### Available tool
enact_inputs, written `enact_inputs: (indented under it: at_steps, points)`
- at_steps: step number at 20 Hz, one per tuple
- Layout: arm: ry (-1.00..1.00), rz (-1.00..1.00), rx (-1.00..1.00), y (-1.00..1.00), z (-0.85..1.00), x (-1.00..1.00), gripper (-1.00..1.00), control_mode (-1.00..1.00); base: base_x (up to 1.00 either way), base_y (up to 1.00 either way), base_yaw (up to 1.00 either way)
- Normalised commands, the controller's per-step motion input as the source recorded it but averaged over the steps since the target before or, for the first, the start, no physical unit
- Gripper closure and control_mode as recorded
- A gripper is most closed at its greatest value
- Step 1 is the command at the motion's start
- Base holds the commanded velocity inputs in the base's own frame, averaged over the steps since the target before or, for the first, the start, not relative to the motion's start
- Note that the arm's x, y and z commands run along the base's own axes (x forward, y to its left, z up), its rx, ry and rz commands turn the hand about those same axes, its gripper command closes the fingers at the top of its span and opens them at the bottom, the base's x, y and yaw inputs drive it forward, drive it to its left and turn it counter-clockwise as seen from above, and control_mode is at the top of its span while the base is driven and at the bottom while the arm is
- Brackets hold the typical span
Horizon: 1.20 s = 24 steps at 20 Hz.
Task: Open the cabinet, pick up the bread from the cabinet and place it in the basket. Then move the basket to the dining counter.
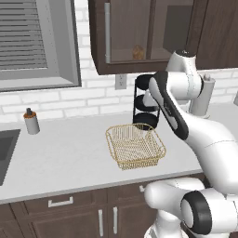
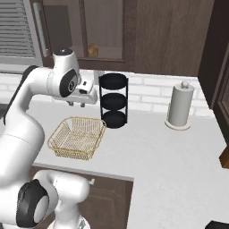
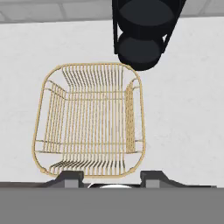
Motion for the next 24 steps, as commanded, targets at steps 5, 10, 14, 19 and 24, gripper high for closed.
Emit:
enact_inputs:
  at_steps: [5,10,14,19,24]
  points:
    - [0.00,0.00,0.00,0.00,0.00,-0.21,-1.00,-1.00,0.00,0.00,0.00]
    - [-0.27,0.01,0.00,0.16,0.03,-0.88,-1.00,-1.00,0.00,0.00,0.00]
    - [-0.39,0.00,0.00,0.39,0.57,-0.64,-1.00,-1.00,0.00,0.00,0.00]
    - [-0.17,0.00,0.00,0.90,0.73,0.03,-1.00,-1.00,0.00,0.00,0.00]
    - [-0.01,0.00,-0.01,0.55,0.85,0.09,-1.00,-1.00,0.00,0.00,0.00]
